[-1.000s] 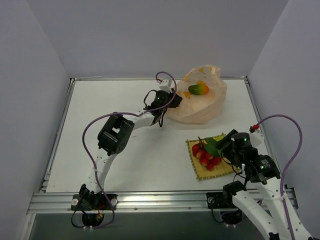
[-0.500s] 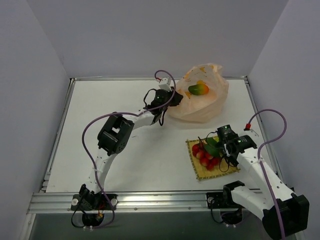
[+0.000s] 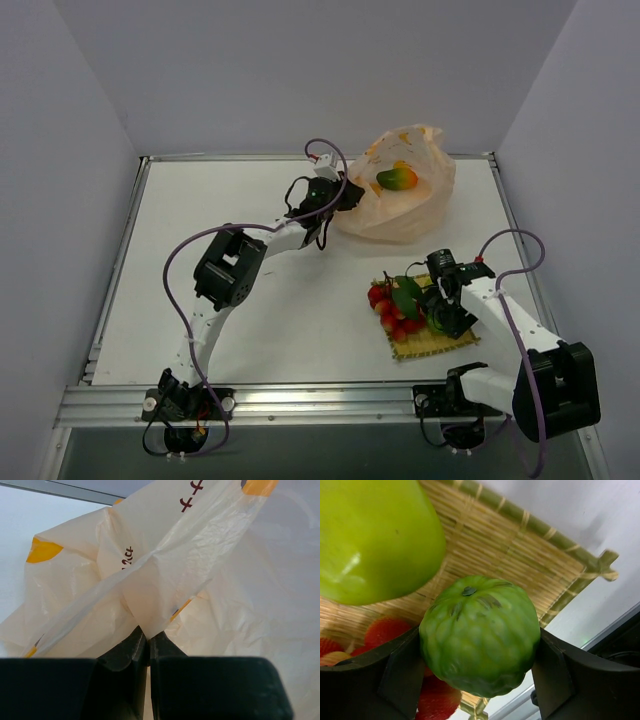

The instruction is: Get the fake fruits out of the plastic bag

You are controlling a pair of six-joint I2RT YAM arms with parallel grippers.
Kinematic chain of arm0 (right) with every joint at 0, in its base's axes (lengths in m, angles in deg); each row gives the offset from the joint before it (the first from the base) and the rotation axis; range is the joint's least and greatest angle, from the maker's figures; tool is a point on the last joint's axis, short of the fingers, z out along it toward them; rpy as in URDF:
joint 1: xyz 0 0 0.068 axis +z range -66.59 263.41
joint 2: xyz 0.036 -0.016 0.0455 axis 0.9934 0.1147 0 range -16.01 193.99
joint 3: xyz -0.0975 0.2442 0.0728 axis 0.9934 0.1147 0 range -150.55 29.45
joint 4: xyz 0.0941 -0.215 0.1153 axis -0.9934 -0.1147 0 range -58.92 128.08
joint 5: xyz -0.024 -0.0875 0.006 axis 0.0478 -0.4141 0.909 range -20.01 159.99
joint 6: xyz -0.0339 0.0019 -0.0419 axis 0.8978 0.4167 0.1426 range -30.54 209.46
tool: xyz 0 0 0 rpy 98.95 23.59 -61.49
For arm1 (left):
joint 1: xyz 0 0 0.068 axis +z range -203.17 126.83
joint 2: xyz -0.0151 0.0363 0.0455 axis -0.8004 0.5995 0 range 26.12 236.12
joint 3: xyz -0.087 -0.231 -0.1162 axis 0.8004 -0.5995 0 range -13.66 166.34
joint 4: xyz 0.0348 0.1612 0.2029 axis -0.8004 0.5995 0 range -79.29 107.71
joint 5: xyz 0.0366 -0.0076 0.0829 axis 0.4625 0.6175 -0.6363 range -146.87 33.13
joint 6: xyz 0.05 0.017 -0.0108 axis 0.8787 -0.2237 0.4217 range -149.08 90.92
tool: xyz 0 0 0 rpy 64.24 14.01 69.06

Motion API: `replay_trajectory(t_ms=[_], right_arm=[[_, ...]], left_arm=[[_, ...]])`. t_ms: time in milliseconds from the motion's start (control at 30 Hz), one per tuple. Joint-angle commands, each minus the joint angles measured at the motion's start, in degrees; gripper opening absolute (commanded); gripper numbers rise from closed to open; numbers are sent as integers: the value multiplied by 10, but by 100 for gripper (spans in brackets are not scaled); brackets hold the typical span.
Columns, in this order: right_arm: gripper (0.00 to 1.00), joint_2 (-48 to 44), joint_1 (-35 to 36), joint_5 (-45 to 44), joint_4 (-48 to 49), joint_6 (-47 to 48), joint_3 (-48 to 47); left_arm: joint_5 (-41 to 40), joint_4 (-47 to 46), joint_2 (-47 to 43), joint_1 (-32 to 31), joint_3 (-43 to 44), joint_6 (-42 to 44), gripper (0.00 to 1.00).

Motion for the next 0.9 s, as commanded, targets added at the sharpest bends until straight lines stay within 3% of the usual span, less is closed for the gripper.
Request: replay_trajectory(t_ms=[0, 100, 200, 367, 633, 700, 867], right_arm=[[30, -3, -5, 44, -26, 2, 4], [34, 2, -10, 22, -25, 8, -8], [45, 0, -12, 10, -25, 18, -16], [74, -14, -13, 5, -32, 35, -34], [95, -69, -14, -14, -98, 41, -84], [95, -84, -13, -13, -111, 40, -93], [74, -116, -5, -53, -120, 53, -176]], left_arm=[[7, -38, -26, 9, 32, -15, 2], [13, -45, -16, 13, 32, -28, 2], [15, -48, -11, 11, 32, -29, 2], [17, -51, -22, 8, 27, -24, 2], [12, -50, -37, -1, 22, -13, 2], [12, -49, -41, -4, 20, -8, 2], [0, -40, -61, -10, 12, 23, 2]])
